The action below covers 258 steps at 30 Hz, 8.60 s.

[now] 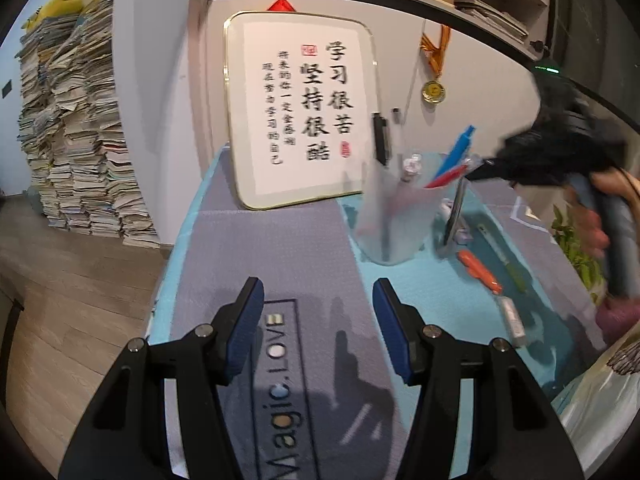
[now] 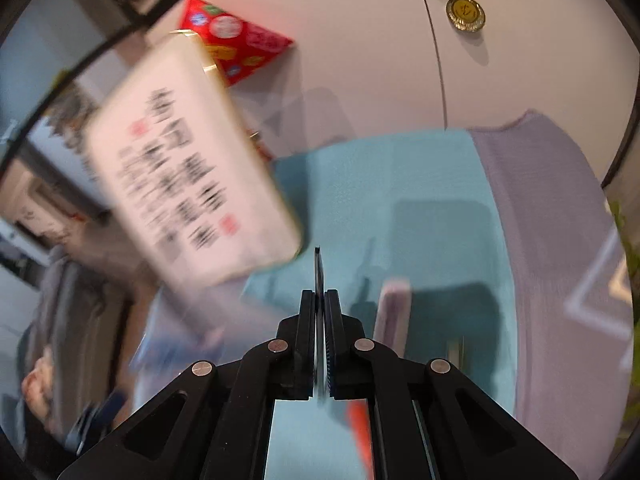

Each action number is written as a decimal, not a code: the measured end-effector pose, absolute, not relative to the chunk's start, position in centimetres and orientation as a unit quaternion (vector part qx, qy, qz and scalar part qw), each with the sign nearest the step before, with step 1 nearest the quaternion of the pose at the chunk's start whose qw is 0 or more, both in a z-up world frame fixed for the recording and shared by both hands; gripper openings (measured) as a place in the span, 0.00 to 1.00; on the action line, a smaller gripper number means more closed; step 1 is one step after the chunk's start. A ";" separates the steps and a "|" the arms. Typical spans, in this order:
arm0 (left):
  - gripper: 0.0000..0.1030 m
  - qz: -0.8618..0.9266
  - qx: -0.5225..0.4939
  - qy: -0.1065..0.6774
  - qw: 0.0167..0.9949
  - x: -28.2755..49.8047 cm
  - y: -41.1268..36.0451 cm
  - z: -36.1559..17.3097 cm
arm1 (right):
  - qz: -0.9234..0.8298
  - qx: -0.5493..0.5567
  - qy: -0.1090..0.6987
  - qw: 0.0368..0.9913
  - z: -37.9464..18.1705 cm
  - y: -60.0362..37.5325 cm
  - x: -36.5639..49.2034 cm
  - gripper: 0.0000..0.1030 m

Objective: Organize stationery
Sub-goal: 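Lower the right gripper to the dark pen on the cloth and grasp it, then carry the dark pen over the frosted cup, lower it in, open the right gripper, then grasp the orange highlighter with the left gripper while the right gripper grasps the green pen, then lift the orange highlighter toward the cup with the left gripper while the right gripper lifts the green pen, then lower the orange highlighter into the frosted cup and open the left gripper, then lower the green pen into the frosted cup and open the right gripper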

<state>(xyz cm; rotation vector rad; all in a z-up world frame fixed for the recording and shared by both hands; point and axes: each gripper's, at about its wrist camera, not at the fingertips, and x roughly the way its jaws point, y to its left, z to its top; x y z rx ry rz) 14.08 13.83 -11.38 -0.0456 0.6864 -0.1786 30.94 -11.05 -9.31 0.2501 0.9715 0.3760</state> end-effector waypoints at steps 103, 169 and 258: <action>0.59 -0.141 -0.006 0.396 0.908 14.4 4.1 -10.8 | 0.102 0.003 0.358 0.928 -5.5 -15.5 20.6 0.25; 0.13 -0.138 -0.015 0.357 0.924 15.1 2.8 -7.2 | 0.128 0.052 0.408 0.903 -9.8 -15.9 23.0 0.13; 0.28 -0.058 -0.018 0.303 0.951 15.3 12.5 -9.0 | 0.169 0.003 0.277 0.946 1.1 -3.4 22.3 0.09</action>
